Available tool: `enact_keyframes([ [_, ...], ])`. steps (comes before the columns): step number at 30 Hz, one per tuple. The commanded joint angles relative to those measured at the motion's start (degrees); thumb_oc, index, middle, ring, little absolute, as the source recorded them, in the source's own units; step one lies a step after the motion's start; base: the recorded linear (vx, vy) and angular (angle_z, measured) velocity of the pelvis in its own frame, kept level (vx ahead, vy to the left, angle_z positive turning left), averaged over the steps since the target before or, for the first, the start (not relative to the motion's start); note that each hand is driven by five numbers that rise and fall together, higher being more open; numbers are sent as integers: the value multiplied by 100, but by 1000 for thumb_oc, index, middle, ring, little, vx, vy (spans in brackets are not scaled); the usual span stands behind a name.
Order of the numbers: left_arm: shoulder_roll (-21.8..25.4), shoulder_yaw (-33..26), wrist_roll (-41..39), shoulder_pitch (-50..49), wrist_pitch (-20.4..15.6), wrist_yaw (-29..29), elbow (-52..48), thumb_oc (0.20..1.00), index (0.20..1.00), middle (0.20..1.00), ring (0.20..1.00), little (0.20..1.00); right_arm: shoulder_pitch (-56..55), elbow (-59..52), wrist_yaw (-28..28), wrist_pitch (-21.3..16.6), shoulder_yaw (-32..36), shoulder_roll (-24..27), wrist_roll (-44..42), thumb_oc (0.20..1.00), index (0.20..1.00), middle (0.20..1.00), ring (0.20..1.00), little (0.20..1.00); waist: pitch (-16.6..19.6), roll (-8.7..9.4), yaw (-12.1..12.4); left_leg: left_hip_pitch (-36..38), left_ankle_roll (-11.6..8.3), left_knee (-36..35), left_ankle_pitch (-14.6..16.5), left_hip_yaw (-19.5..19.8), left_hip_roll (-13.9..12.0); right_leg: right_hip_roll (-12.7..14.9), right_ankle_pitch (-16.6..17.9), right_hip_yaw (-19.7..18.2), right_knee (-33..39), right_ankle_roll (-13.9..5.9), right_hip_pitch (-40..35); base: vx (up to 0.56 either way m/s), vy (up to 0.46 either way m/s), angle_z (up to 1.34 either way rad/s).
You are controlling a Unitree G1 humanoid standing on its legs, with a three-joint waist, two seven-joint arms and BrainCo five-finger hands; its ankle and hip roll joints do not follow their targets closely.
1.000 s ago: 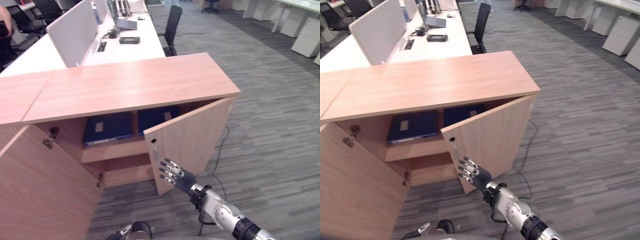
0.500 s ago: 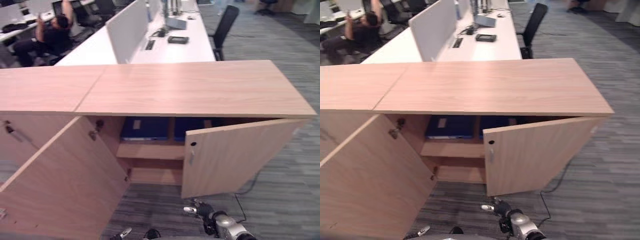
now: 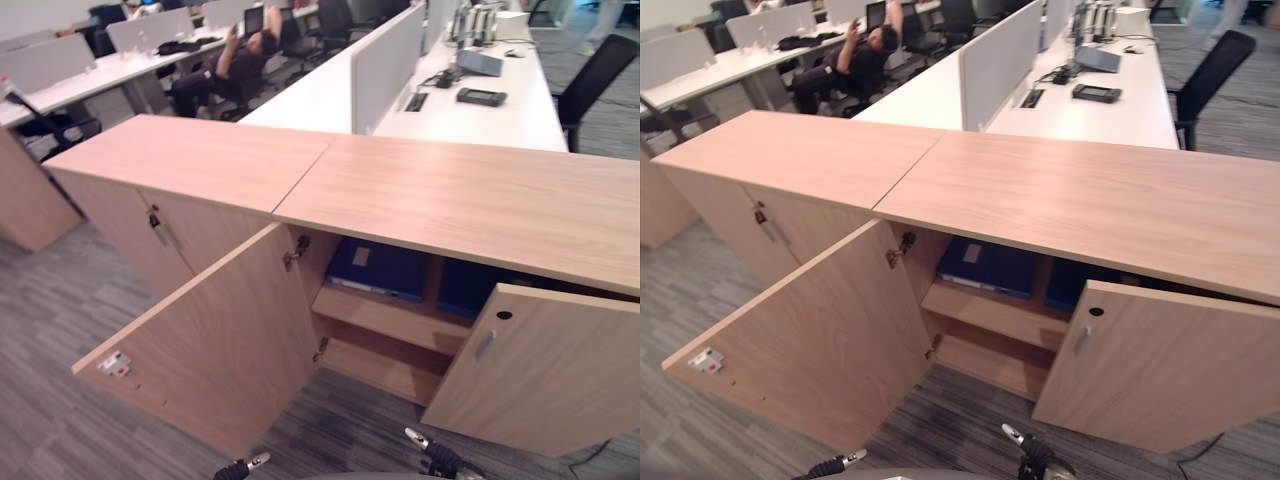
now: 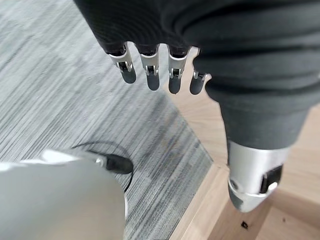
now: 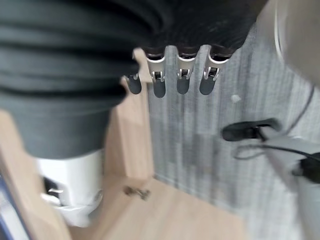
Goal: Put the empty folder in the office cabinet
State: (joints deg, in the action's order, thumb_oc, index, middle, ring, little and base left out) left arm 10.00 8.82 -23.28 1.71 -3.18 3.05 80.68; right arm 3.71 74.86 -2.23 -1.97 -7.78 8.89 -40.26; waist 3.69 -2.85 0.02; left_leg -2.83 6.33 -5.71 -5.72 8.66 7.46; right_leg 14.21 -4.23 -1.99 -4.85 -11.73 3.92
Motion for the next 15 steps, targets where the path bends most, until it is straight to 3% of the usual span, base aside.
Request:
enact_keyframes([
  [1, -34, -160, 109, 84, -184, 36, 160, 1000, 1000, 1000, 1000, 1000, 100, 290, 36, -131, 341, -42, -669, 1000, 1000, 1000, 1000, 1000, -238, 1, -121, 319, -691, 71, 664, -337, 26, -496, 230, -353, 20, 95, 226, 64, -57, 131],
  [2, -26, -145, 134, 99, -178, 62, 180, 1000, 1000, 1000, 1000, 1000, 58, 385, 70, -151, 515, -15, -832, 1000, 1000, 1000, 1000, 1000, -263, 11, -130, 339, -755, 71, 638, -114, 60, -630, 250, -444, -18, 88, 242, 57, -108, 136],
  [5, -9, -160, 150, 66, -184, 81, 197, 1000, 1000, 1000, 1000, 1000, -58, 476, 55, -150, 641, 9, -829, 1000, 1000, 1000, 1000, 1000, -181, 36, -145, 307, -809, 71, 606, 92, 22, -718, 270, -176, 226, 215, 65, 50, -165, 82],
  [8, 13, -247, 37, 49, -177, 54, 210, 1000, 1000, 1000, 1000, 1000, -58, 539, 88, -157, 626, 53, -694, 1000, 1000, 1000, 1000, 1000, -79, 40, -118, 235, -936, 71, 576, 173, -93, -898, 287, 5, 495, 303, -32, 39, -156, 36],
  [15, 66, -372, -156, 43, -169, 90, 200, 1000, 1000, 1000, 1000, 1000, -103, 499, 87, -187, 531, 90, -473, 1000, 1000, 1000, 1000, 1000, -58, 181, -38, 290, -999, 71, 635, 322, -327, -1123, 261, 149, 758, 432, -279, 51, -139, 6],
])
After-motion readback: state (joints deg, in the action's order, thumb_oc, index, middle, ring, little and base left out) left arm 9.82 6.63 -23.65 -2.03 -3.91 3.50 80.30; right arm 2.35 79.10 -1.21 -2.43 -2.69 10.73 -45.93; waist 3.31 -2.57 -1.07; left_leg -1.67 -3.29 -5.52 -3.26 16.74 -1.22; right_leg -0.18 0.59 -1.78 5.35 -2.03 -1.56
